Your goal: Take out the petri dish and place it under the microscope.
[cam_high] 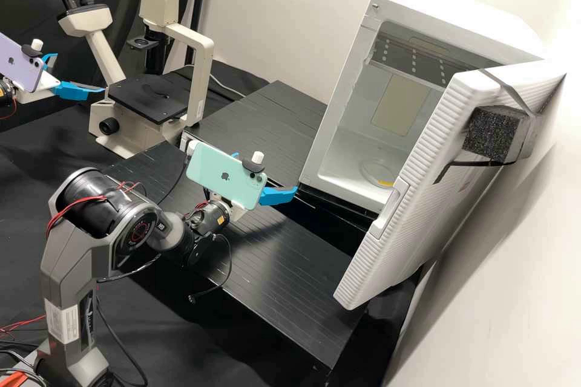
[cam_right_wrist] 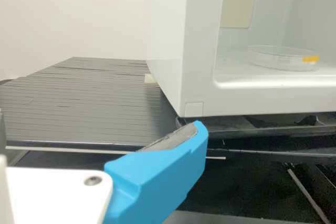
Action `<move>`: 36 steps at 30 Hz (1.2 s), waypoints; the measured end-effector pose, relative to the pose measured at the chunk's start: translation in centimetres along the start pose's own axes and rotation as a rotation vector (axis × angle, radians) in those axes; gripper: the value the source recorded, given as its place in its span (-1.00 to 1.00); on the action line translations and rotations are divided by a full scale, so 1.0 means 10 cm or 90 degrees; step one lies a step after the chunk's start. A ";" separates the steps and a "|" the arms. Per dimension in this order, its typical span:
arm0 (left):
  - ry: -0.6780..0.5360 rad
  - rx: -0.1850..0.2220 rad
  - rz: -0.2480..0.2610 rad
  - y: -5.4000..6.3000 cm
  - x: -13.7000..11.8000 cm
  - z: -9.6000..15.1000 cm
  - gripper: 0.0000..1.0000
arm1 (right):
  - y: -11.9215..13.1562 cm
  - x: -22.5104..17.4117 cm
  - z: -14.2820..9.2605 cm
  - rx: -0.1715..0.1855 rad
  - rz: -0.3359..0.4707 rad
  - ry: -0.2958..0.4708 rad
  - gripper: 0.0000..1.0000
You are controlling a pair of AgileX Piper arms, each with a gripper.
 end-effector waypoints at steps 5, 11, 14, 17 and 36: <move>0.000 0.000 0.000 0.00 0.00 0.00 1.00 | 0.00 0.00 0.00 0.000 0.000 0.000 1.00; 0.000 0.000 0.000 0.00 0.00 0.00 1.00 | 0.00 -0.04 0.03 -0.004 0.001 0.001 1.00; 0.000 0.000 0.000 0.00 0.00 0.00 1.00 | 0.04 -0.15 0.10 -0.006 0.008 0.002 1.00; 0.000 0.000 0.000 0.00 0.00 0.00 1.00 | 0.12 -0.30 0.19 0.004 0.031 0.006 1.00; 0.000 0.000 0.000 0.00 0.00 0.00 1.00 | 1.10 -0.28 0.64 0.033 0.205 0.014 1.00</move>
